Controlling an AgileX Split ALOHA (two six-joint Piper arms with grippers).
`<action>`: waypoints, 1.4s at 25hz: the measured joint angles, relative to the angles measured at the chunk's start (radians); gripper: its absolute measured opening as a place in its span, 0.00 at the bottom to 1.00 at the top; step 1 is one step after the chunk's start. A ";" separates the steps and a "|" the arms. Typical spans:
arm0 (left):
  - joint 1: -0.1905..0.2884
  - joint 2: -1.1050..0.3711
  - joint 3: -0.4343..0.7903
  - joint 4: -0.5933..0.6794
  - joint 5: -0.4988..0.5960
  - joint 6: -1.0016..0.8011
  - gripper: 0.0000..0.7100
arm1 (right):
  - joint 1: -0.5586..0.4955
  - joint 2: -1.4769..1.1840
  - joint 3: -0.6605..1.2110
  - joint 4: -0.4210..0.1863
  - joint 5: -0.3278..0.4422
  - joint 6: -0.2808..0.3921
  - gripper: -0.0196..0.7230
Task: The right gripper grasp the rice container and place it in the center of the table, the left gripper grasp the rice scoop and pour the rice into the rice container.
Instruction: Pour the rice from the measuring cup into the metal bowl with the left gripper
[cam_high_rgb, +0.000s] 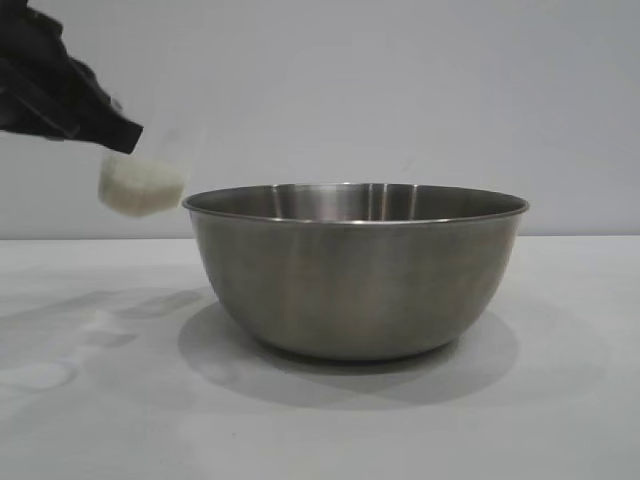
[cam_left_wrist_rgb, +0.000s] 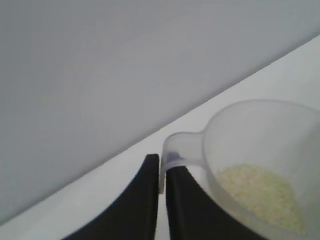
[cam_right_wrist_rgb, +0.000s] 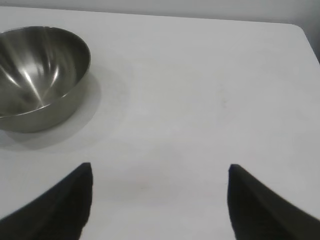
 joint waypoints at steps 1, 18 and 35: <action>0.000 -0.011 0.000 0.014 0.000 0.022 0.00 | 0.000 0.000 0.000 0.000 0.000 0.000 0.67; 0.000 -0.039 -0.167 0.307 0.002 0.237 0.00 | 0.000 0.000 0.000 0.000 0.000 0.000 0.67; 0.000 -0.039 -0.232 0.698 0.002 0.462 0.00 | 0.000 0.000 0.000 0.000 0.000 0.000 0.67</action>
